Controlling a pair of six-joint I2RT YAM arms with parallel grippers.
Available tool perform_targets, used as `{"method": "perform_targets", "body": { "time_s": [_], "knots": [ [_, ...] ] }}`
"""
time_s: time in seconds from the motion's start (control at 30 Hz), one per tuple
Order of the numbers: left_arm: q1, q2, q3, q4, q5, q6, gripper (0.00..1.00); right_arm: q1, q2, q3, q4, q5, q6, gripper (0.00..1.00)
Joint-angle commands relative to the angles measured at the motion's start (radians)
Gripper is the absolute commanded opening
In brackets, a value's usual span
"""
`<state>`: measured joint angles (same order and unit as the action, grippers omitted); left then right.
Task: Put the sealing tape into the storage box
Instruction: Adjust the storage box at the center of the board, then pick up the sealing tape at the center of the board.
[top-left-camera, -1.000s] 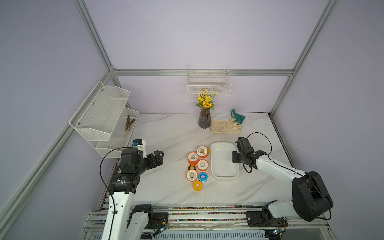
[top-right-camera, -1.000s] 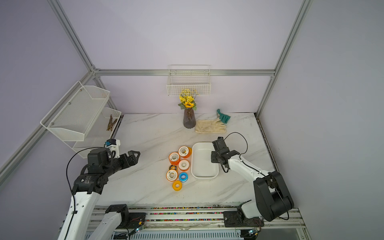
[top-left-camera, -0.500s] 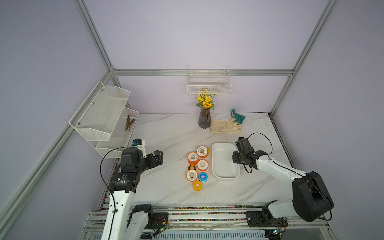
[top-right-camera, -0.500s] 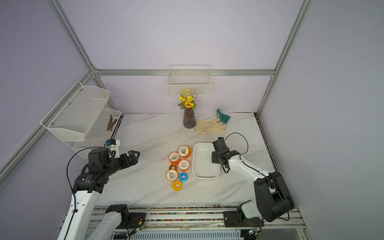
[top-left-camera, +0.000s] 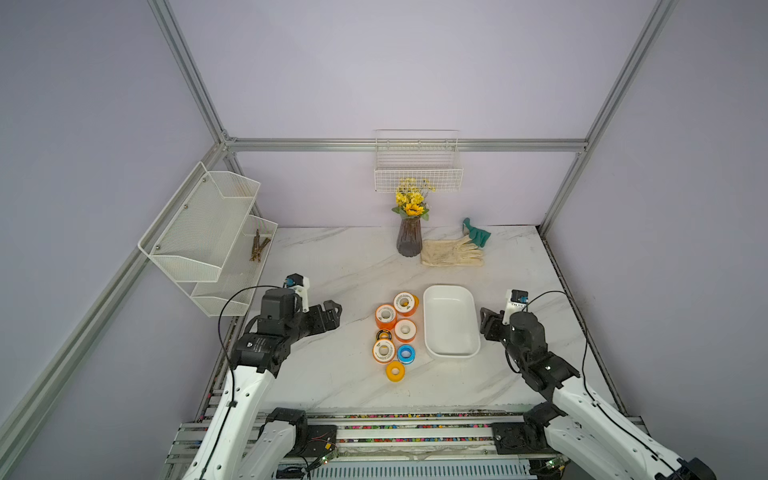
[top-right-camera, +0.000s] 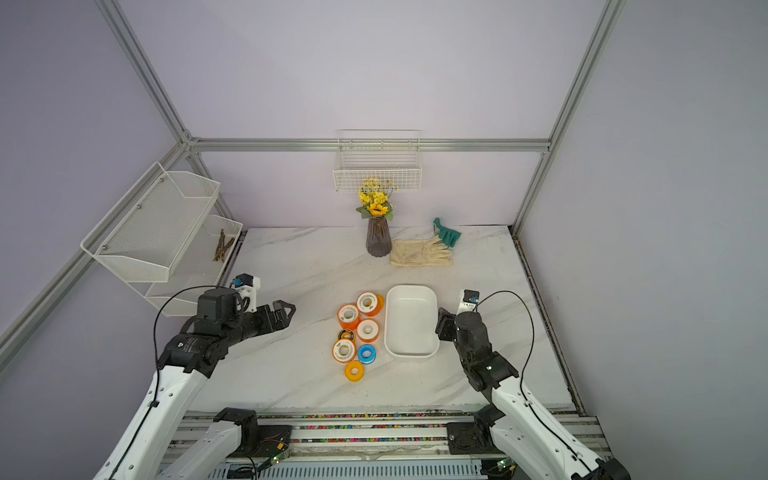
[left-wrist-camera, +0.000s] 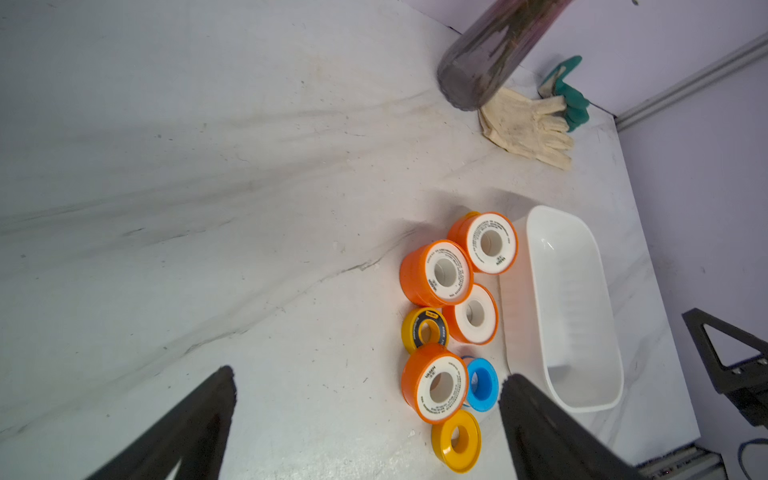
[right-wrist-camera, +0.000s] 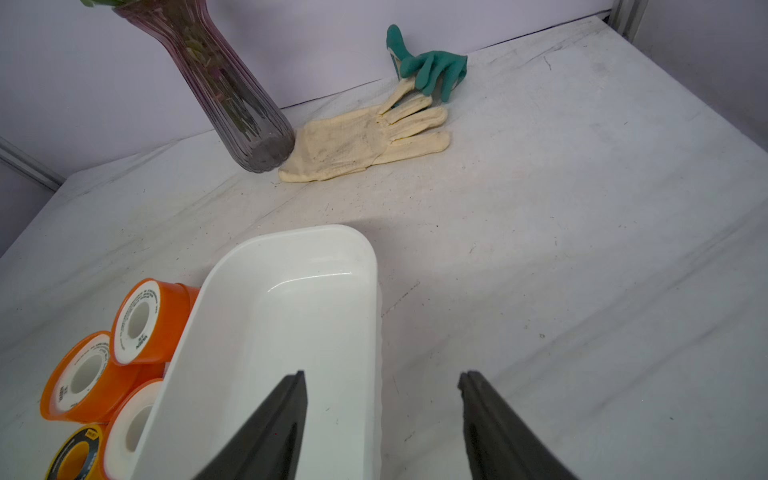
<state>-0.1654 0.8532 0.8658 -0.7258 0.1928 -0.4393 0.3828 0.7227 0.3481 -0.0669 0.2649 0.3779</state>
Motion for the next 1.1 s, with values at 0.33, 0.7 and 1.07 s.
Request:
{"method": "perform_targets", "body": {
  "time_s": [0.33,0.7,1.07],
  "knots": [
    [-0.387,0.460,0.242,0.187,-0.188,0.056,0.99,0.004,-0.122,-0.086,0.148,0.040,0.011,0.70],
    [-0.456,0.879,0.527,0.158,-0.123,0.139,1.00,0.004,-0.112,-0.083,0.145,0.044,0.015,0.74],
    [-0.485,1.042,0.625,0.114,-0.193,0.134,1.00,0.004,-0.095,-0.075,0.144,0.041,0.015,0.77]
  ]
}}
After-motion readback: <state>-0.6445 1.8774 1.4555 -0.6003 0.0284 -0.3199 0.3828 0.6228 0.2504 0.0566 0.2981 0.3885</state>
